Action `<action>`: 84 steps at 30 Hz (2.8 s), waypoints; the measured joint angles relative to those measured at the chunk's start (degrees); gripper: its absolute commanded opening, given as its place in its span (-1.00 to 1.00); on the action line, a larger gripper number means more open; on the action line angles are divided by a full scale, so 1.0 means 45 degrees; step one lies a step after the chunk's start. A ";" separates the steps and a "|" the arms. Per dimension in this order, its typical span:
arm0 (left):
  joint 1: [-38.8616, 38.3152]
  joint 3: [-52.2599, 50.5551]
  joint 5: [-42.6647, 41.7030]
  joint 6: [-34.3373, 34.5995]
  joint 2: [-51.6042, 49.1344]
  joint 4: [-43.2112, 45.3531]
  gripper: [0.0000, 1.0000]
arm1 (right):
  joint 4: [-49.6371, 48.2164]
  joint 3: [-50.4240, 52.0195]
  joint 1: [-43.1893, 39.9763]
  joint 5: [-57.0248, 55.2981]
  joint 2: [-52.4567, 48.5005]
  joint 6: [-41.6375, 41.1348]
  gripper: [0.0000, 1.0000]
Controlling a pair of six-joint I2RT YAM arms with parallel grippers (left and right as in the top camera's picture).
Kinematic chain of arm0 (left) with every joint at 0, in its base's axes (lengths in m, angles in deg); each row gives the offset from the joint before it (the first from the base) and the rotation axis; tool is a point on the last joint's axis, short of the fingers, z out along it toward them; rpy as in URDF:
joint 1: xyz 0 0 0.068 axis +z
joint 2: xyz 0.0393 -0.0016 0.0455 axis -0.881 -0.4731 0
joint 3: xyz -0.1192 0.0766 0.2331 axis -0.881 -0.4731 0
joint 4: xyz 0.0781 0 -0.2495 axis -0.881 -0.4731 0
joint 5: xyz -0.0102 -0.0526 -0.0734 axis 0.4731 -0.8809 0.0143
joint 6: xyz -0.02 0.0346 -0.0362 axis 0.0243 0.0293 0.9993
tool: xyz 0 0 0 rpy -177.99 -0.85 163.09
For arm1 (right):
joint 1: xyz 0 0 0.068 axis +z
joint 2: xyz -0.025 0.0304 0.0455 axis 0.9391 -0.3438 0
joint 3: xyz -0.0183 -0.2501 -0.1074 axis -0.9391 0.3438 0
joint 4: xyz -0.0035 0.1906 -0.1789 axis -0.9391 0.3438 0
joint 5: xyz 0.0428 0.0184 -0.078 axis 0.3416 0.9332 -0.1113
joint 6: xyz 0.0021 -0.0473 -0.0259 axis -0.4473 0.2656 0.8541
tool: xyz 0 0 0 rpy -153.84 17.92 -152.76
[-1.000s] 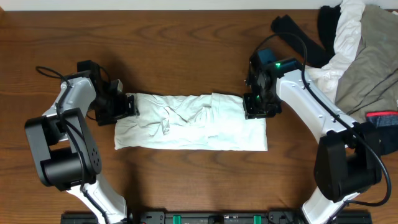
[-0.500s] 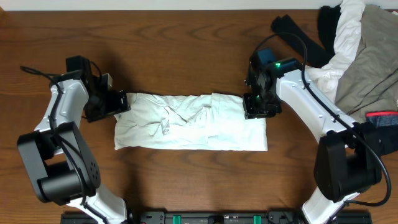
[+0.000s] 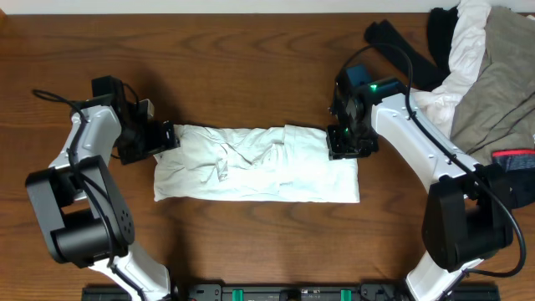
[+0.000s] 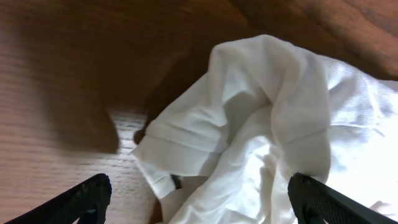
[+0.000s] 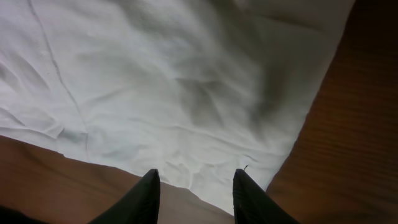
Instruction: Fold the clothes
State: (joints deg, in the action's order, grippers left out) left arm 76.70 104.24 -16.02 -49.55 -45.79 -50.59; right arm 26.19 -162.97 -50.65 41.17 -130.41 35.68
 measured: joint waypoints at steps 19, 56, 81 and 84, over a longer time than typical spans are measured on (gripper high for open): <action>0.0695 0.0000 -0.2186 -0.0019 -0.0724 -0.0019 0.86 | 0.0000 0.0000 0.0000 0.0000 0.0000 0.0000 -0.24; 0.0432 -0.0345 -0.4328 -0.0641 -0.1030 0.0165 0.56 | 0.0000 0.0000 0.0000 0.0000 0.0000 0.0000 -0.24; 0.0976 0.0427 -0.0442 0.0903 -0.1472 -0.1574 -0.56 | 0.0044 -0.0141 -0.0321 0.0010 0.0000 0.0005 -0.28; 0.1530 0.0942 0.0325 0.1151 -0.1481 -0.1627 -0.56 | 0.0262 -0.0457 -0.0826 0.0005 0.0000 0.0005 -0.28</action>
State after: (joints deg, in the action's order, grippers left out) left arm 83.59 108.48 -14.56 -44.37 -52.45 -57.91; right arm 27.37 -165.02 -54.36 41.19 -130.41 35.70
